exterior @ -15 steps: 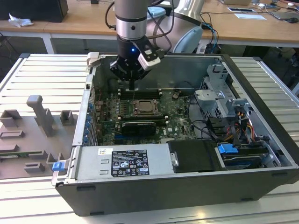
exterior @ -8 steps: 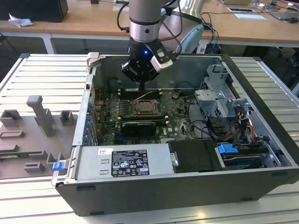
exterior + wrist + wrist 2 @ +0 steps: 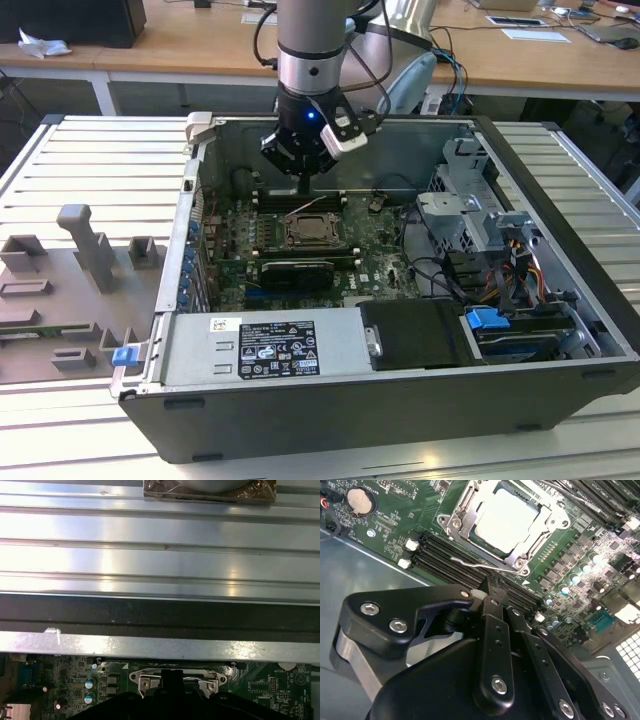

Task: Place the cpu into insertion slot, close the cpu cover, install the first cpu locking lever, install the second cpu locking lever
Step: 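Install the first cpu locking lever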

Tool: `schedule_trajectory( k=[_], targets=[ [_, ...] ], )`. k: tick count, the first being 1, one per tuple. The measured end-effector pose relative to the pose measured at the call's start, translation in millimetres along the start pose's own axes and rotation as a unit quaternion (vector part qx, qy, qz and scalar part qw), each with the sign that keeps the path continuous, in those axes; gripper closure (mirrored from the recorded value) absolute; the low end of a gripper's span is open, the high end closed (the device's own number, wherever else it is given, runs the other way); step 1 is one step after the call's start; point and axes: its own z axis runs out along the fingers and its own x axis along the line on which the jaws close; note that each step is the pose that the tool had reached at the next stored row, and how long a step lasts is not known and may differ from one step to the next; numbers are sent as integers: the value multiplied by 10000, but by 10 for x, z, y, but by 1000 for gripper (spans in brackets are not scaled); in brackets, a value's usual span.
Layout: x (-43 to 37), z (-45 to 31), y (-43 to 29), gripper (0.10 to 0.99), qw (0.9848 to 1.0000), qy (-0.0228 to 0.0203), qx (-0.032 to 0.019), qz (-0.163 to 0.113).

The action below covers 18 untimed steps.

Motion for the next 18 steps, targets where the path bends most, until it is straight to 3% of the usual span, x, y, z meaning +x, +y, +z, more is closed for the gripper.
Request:
schedule_trajectory(
  k=[1,3,5,10,18],
  targets=[
    [0,2,0,980,10000,-1,-30,0],
    [1,7,0,980,9999,-5,-165,5],
    [-2,25,-2,980,9997,-9,-228,8],
    [-46,121,-10,980,9998,-7,-213,9],
    [-58,131,-22,980,9998,-6,-201,8]
  ],
)
